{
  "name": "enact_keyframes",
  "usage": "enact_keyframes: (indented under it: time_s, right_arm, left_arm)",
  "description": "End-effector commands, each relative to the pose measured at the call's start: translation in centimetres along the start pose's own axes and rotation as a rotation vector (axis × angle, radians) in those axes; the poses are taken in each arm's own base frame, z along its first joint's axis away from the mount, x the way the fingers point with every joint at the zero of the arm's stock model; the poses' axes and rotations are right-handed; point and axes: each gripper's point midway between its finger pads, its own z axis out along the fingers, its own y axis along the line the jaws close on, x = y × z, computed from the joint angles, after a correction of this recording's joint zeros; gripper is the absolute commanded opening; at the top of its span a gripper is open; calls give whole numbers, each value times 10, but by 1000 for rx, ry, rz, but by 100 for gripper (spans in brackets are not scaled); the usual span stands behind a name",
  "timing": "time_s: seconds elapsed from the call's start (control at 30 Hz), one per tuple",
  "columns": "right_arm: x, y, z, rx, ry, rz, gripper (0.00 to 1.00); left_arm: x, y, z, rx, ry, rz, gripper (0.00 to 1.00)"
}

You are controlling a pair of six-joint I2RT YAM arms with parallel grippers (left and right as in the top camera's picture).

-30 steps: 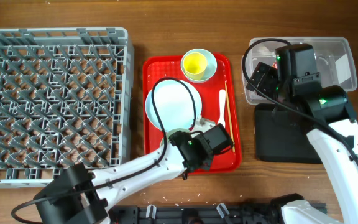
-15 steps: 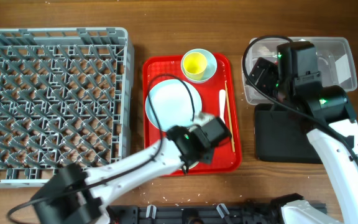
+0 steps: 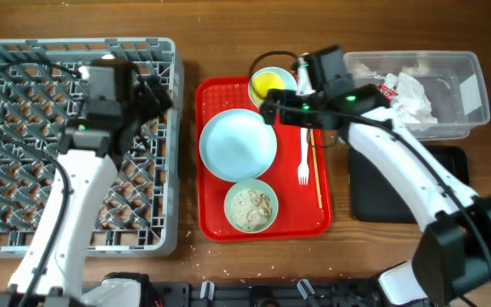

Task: Sort waste into correct bins and load items into the dishwasher rack
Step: 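Lift the yellow cup with the left gripper into the dish rack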

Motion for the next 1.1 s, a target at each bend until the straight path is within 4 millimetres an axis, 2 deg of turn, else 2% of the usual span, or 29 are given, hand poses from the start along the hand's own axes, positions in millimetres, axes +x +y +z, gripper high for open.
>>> enact_keyframes:
  time_s: [0.0,0.03,0.1,0.17,0.2,0.23,0.27,0.3,0.37,0.43,0.47,0.5,0.53,0.57,0.63,0.67,0.7,0.73,0.77,0.83,0.9,0.93,0.97,1.0,1.03,1.07]
  right_arm:
    - [-24,7,-1,55,-121,-117,99]
    - [-28,6,-1,63,-140,-118,100]
    - [-29,6,-1,62,-146,-104,100]
    - [-36,3,-9,66,-169,-64,100]
    - [-44,-10,-21,91,-199,33,100]
    - [-64,-45,-53,116,-274,212,100]
    - [-70,-60,-66,118,-296,268,100]
    - [-78,-93,-91,114,-330,358,100]
    - [-79,-136,-118,127,-356,468,100]
    - [-65,-178,-137,128,-332,603,100]
    - [-49,-195,-141,168,-291,657,100]
    - [-33,-207,-144,220,-255,708,100]
    - [-27,-211,-145,243,-238,726,100]
    - [-18,-214,-144,272,-210,742,100]
    - [-17,-214,-144,273,-205,743,100]
    - [-19,-214,-144,271,-214,743,100]
    - [-20,-215,-144,270,-218,742,100]
    - [-20,-215,-144,270,-218,741,100]
    - [-20,-215,-144,270,-218,741,100]
    - [-20,-215,-145,270,-218,741,100]
    - [-20,-215,-145,270,-219,741,100]
    - [-20,-215,-145,270,-219,741,100]
    - [-20,-215,-145,270,-220,741,100]
    - [-20,-215,-145,270,-220,741,100]
    - [-20,-215,-145,270,-220,741,100]
    - [-20,-215,-145,270,-220,740,100]
  left_arm:
    - [-12,32,25,-79,8,-57,100]
    - [-10,34,33,-85,22,-65,100]
    - [7,23,46,-25,109,-64,100]
    - [24,-5,51,131,204,6,97]
    - [35,-29,46,256,242,110,94]
    - [48,-56,40,339,254,206,87]
    - [53,-66,38,359,252,241,84]
    - [63,-85,34,398,251,307,83]
    - [85,-123,24,483,233,438,80]
    - [104,-163,13,572,176,571,76]
    - [111,-190,9,592,101,621,62]
    - [117,-210,7,615,45,646,64]
    - [122,-227,8,644,3,661,69]
    - [130,-250,18,666,-80,721,76]
    - [137,-257,28,642,-29,779,84]
    - [135,-257,33,562,61,841,87]
    - [129,-258,32,506,109,855,93]
    - [120,-263,23,470,172,907,99]
    - [115,-266,16,457,197,930,100]
    - [105,-277,10,471,173,925,98]
    - [111,-287,13,531,167,967,88]
    - [111,-293,20,540,148,963,75]
    - [111,-301,29,553,123,957,74]
    - [112,-308,40,564,102,953,79]
    - [118,-311,54,563,103,953,75]
    - [126,-310,67,555,121,956,65]
